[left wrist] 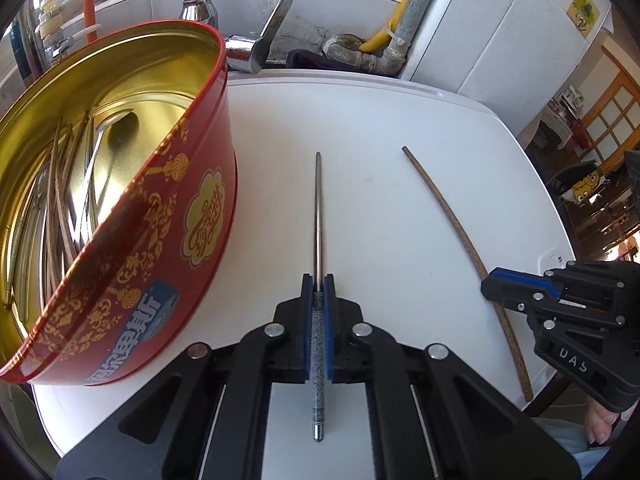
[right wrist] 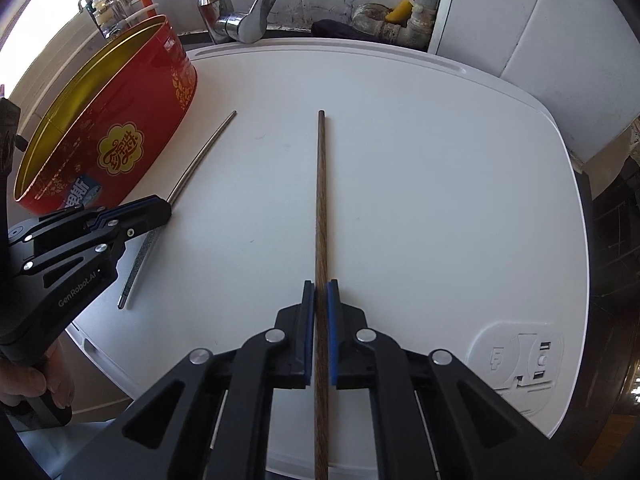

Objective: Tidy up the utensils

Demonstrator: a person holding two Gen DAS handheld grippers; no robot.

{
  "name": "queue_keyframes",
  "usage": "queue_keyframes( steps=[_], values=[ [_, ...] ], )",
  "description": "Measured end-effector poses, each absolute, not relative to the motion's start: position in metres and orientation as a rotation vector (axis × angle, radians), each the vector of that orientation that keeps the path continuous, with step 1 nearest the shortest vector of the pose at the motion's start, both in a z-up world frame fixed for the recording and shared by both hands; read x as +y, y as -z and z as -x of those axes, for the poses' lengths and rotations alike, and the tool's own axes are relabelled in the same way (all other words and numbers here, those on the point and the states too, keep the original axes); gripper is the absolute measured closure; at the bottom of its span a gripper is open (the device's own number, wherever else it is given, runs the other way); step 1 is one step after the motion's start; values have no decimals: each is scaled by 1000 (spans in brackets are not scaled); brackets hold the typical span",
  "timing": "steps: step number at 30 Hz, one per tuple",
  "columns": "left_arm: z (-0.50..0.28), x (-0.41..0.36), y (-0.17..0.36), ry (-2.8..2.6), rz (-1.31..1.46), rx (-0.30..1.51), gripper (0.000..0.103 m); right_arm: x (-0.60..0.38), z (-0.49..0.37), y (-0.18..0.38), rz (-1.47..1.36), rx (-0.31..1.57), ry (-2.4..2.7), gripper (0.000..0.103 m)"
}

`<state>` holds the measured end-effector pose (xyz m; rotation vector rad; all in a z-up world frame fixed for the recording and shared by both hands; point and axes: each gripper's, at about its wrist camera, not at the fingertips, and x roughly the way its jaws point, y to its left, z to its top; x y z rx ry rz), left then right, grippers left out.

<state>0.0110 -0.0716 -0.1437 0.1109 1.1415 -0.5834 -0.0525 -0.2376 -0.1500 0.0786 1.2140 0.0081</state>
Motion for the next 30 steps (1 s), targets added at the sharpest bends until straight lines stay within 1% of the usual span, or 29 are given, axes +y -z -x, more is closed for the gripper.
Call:
queue_keyframes(
  steps=[7,14,18,23,27,30],
  values=[
    [-2,-66,121,583,-80,1100,98,-246,63,116,-116,1098,-7,97],
    [7,-45,72,574,-14,1002,98,-251,68,93,-149,1033,-17,97],
    [12,-17,39,531,29,941,98,-240,57,67,-154,976,-77,96],
    [12,36,1,441,74,877,98,-202,34,18,-198,887,-241,96],
    [7,82,-15,376,101,837,98,-161,13,-10,-226,832,-343,96],
    [-1,113,-20,349,130,814,98,-130,-6,-15,-220,828,-382,96]
  ],
)
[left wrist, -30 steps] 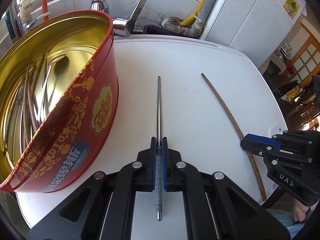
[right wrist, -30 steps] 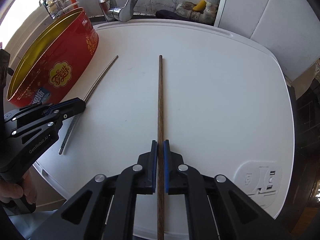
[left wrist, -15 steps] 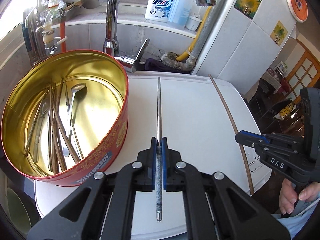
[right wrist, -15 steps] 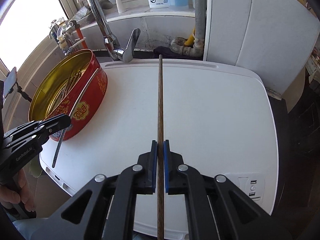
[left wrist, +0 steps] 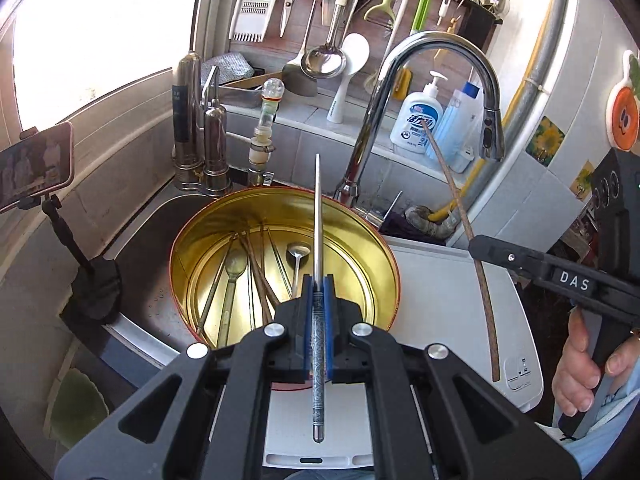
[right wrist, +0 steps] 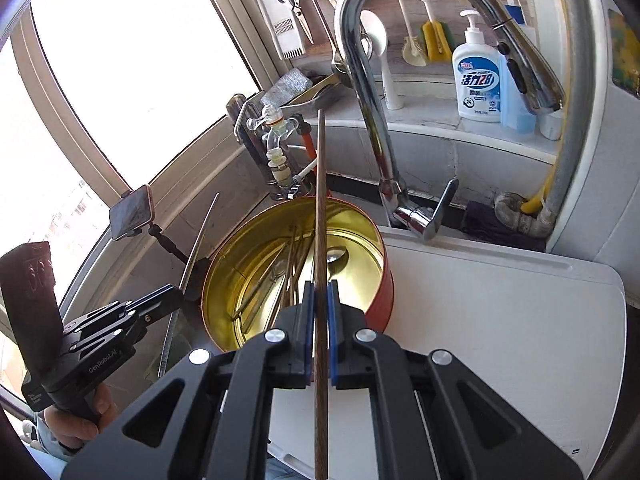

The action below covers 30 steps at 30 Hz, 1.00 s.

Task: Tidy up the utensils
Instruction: 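Carry both held chopsticks up and over the red tin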

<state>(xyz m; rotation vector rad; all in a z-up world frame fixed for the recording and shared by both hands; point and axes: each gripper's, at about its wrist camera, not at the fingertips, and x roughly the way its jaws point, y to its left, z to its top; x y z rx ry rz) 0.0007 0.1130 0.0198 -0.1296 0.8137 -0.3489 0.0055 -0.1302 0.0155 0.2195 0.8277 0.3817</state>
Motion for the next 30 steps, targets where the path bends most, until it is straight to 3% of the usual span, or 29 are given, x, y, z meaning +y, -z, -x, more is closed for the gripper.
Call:
queue_keyframes(
  steps=[16,23,30],
  values=[
    [-106,162,22,512,239,906,98,-58,-103,13,-349,1043,-254,96],
    [-138,148,77,553,259,1093,98,-47,-126,74,-410,1239,-194,96],
    [-148,139,101,543,200,1150,98,-38,-137,103,-376,1330,-169,96]
  ],
)
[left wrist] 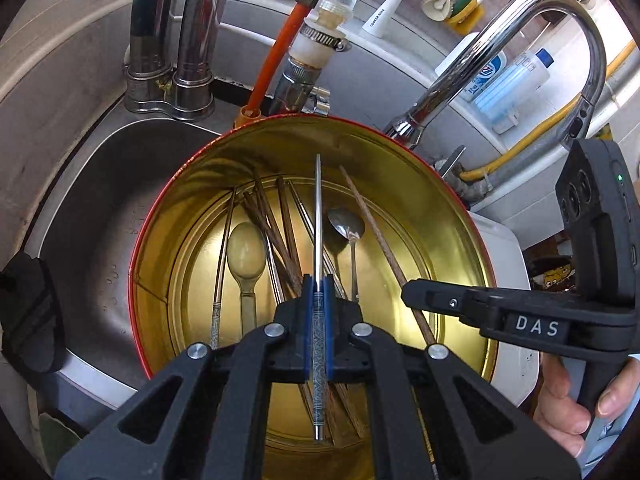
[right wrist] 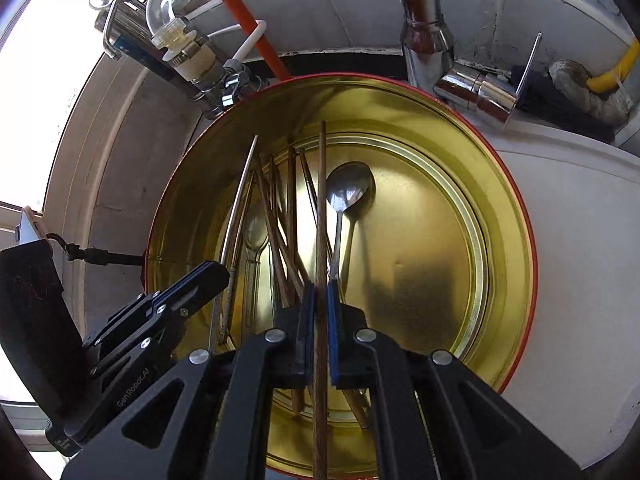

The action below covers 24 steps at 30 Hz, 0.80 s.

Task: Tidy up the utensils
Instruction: 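Open both grippers to drop the chopsticks into the tin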

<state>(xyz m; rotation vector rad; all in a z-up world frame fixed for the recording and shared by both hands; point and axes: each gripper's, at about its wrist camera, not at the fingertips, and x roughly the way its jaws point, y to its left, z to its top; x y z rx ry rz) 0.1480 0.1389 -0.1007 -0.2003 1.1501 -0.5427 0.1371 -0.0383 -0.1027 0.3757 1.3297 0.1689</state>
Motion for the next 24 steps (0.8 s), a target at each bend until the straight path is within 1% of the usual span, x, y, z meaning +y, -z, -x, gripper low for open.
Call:
queue_keyframes(
  steps=[5,17,24],
  values=[
    [-150,139,107,538,181,1156,98,-30,-143,114,-356,1359,-151,96],
    [-157,145,110,523,157,1158,98,-22,-145,110,-314,1358,-151,96],
    [-151,135,108,515,94,1150,98,-28,-149,108,-314,1340,-153,96]
  ],
)
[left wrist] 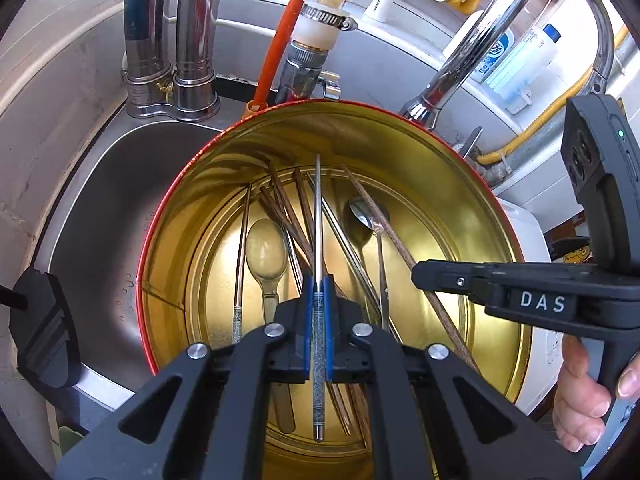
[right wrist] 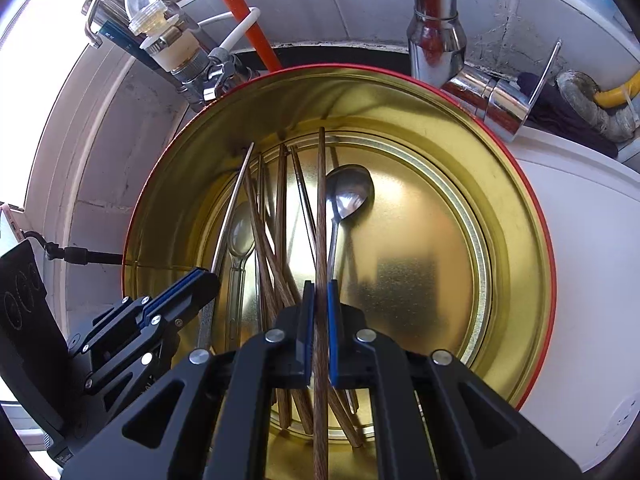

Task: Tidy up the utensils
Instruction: 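Open both grippers to drop the chopsticks into the tin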

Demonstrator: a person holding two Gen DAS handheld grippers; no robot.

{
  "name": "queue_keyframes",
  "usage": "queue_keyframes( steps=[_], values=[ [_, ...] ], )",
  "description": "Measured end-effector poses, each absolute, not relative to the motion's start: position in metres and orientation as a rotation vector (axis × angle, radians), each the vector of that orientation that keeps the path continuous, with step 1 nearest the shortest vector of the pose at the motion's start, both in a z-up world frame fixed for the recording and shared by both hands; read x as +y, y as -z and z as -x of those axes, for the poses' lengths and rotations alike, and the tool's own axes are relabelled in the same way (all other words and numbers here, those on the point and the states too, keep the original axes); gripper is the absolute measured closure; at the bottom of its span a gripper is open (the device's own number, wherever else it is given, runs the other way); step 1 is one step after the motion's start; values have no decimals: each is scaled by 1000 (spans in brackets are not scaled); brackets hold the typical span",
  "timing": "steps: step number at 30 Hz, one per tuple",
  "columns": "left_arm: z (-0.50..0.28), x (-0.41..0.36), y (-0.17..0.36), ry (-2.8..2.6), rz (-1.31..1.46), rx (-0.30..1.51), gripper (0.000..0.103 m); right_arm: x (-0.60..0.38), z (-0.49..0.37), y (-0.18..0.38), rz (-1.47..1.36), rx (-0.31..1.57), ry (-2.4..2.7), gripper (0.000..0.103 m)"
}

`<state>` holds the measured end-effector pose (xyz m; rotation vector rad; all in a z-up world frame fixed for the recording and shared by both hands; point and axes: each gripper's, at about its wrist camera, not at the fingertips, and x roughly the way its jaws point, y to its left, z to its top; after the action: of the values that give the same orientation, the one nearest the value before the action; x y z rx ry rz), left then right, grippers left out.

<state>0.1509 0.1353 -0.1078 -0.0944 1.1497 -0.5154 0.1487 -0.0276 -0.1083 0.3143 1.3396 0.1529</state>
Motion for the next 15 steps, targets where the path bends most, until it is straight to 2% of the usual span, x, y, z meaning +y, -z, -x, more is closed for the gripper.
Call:
queue_keyframes(
  steps=[2,4,5,6,7,9,15],
  values=[
    [-147,133,103,491,56,1135,97,-27,-146,101,-310,1315,-148,93],
    [-144,132,99,452,3,1119,89,-24,-142,91,-280,1279,-144,70],
    [-142,131,97,439,-17,1111,64,-22,-140,86,-260,1255,-140,49],
    [-140,131,94,423,-33,1097,34,-20,-137,81,-241,1224,-134,41],
    [-138,132,91,415,-38,1074,31,-19,-135,76,-222,1198,-124,39],
    [-137,133,89,424,-33,1067,31,-17,-132,71,-195,1172,-116,35],
    [-136,133,92,435,-34,1081,31,-18,-130,72,-200,1185,-119,35]
  ],
)
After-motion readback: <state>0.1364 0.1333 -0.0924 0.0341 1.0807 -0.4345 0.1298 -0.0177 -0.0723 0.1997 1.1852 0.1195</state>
